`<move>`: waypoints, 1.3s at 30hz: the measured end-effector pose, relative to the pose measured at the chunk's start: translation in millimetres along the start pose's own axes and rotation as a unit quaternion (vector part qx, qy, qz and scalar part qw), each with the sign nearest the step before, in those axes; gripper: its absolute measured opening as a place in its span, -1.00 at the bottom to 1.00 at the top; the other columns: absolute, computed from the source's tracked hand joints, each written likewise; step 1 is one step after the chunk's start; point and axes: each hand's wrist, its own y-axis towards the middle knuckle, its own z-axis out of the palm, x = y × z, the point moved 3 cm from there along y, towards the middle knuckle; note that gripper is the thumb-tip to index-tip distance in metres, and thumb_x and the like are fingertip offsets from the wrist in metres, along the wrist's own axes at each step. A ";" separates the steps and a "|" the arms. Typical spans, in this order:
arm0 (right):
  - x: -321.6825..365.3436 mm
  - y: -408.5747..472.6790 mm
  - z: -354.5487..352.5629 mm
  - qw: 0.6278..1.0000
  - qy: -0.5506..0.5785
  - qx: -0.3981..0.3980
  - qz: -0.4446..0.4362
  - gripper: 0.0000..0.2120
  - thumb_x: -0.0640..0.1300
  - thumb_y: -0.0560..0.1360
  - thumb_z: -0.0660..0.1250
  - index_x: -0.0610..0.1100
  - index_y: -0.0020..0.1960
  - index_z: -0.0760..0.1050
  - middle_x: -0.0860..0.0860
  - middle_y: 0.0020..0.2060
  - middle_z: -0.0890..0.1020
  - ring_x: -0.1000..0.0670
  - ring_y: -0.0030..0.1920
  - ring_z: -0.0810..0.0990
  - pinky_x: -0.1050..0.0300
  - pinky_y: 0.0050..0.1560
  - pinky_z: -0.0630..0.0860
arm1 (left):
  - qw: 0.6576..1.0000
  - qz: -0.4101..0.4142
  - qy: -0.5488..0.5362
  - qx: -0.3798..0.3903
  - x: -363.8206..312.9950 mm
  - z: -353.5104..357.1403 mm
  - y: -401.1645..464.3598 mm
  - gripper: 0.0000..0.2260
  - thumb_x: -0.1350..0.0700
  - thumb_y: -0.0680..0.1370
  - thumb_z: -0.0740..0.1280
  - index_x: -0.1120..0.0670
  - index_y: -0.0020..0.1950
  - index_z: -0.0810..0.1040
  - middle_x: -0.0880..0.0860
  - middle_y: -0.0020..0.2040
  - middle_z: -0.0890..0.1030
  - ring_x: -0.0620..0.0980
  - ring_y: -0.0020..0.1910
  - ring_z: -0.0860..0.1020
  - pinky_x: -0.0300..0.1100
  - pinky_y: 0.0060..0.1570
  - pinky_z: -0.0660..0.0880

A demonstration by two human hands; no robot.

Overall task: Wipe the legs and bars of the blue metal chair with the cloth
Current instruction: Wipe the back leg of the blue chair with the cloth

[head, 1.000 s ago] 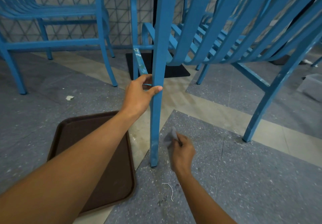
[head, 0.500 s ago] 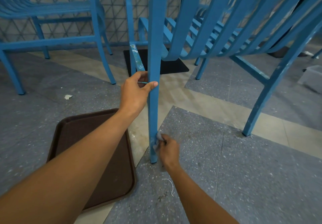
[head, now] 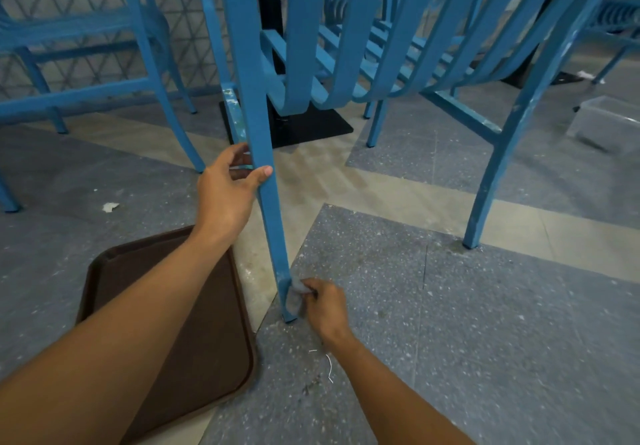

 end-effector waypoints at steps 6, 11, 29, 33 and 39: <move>-14.3 12.8 -9.3 0.996 0.031 -0.062 0.062 -0.73 -0.30 0.53 0.17 -0.16 0.08 0.61 -0.05 -0.11 0.67 0.03 -0.12 0.60 0.16 -0.08 0.53 | 0.999 0.018 0.036 -0.031 7.8 1.7 -4.8 -0.51 -0.04 0.40 0.44 0.05 0.29 0.46 -0.03 0.21 0.54 -0.10 0.13 0.51 -0.25 0.04 0.47; 5.4 26.9 -6.1 0.994 0.091 -0.051 0.045 -0.76 -0.29 0.55 0.17 -0.18 -0.02 0.61 -0.01 -0.20 0.63 0.13 -0.23 0.53 0.31 -0.19 0.43 | 0.999 0.009 -0.008 -0.038 1.4 6.5 2.2 -0.60 0.06 0.41 0.45 0.10 0.21 0.53 -0.02 0.08 0.61 -0.10 0.04 0.58 -0.25 0.06 0.53; 9.6 20.5 24.0 0.997 0.038 0.003 0.072 -0.77 -0.26 0.58 0.13 -0.27 -0.10 0.55 -0.16 -0.22 0.61 -0.06 -0.19 0.57 0.08 -0.19 0.48 | 0.999 0.001 -0.026 -0.048 1.8 9.3 1.7 -0.68 0.13 0.44 0.44 0.14 0.16 0.51 -0.07 -0.04 0.58 -0.16 -0.07 0.56 -0.32 -0.01 0.53; 15.2 15.2 14.6 0.997 0.028 0.011 0.067 -0.78 -0.29 0.55 0.16 -0.27 -0.21 0.51 -0.12 -0.27 0.59 0.01 -0.27 0.53 0.17 -0.20 0.48 | 0.998 0.002 -0.030 -0.047 -0.1 8.6 0.9 -0.69 0.13 0.44 0.43 0.12 0.15 0.51 -0.10 -0.06 0.56 -0.21 -0.10 0.54 -0.31 0.01 0.52; 21.8 13.9 -14.5 0.997 -0.013 0.068 0.034 -0.80 -0.41 0.49 0.14 -0.31 -0.10 0.54 -0.03 -0.32 0.54 0.04 -0.28 0.49 0.46 -0.43 0.37 | 0.999 -0.010 -0.029 -0.044 0.5 9.0 1.5 -0.71 0.13 0.43 0.44 0.09 0.12 0.51 -0.08 -0.04 0.56 -0.14 -0.05 0.54 -0.27 0.03 0.52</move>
